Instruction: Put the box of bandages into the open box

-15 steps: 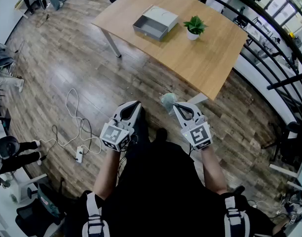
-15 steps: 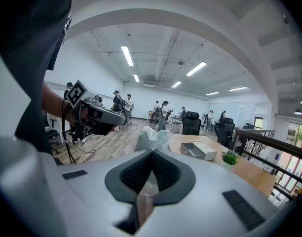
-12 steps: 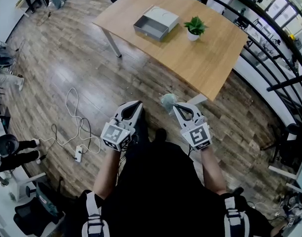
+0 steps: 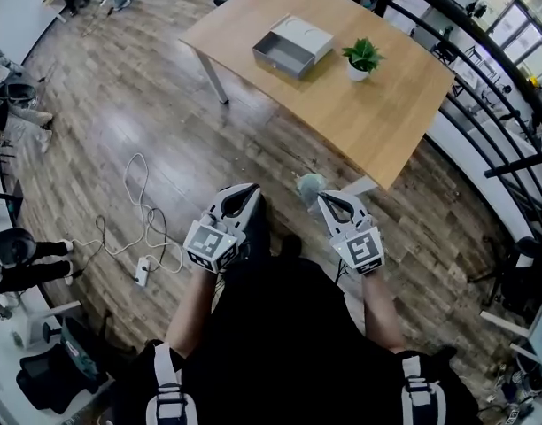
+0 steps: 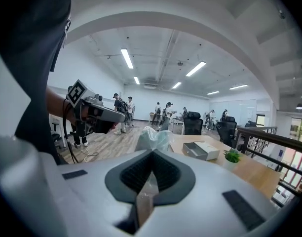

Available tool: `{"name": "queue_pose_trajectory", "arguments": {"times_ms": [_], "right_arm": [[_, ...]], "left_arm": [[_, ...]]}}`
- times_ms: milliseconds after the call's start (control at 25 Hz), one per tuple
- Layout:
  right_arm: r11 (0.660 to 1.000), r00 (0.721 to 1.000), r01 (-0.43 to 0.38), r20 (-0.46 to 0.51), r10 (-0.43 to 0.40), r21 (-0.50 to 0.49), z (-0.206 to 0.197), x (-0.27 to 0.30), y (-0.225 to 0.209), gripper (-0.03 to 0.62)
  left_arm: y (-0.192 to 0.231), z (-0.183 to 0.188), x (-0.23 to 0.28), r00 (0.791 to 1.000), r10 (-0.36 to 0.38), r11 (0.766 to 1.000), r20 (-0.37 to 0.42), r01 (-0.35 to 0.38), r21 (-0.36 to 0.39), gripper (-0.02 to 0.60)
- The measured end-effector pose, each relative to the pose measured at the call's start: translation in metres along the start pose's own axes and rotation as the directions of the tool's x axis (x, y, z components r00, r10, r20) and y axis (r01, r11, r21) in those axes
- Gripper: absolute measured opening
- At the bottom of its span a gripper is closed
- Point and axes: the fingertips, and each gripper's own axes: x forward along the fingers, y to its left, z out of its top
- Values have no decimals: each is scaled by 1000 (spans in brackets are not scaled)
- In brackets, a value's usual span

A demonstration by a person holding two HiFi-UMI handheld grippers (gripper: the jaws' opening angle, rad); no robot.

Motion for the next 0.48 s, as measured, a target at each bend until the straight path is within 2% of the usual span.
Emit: {"name": "queue_pose_trajectory", "arguments": {"times_ms": [240, 480], "right_arm": [[995, 998, -45, -46, 41, -94, 3, 28, 11, 25], [999, 998, -48, -29, 48, -1, 11, 48, 15, 25]], "left_arm": [[19, -7, -9, 1000, 28, 999, -3, -28, -29, 25], [38, -11, -11, 999, 35, 999, -3, -35, -41, 25]]}}
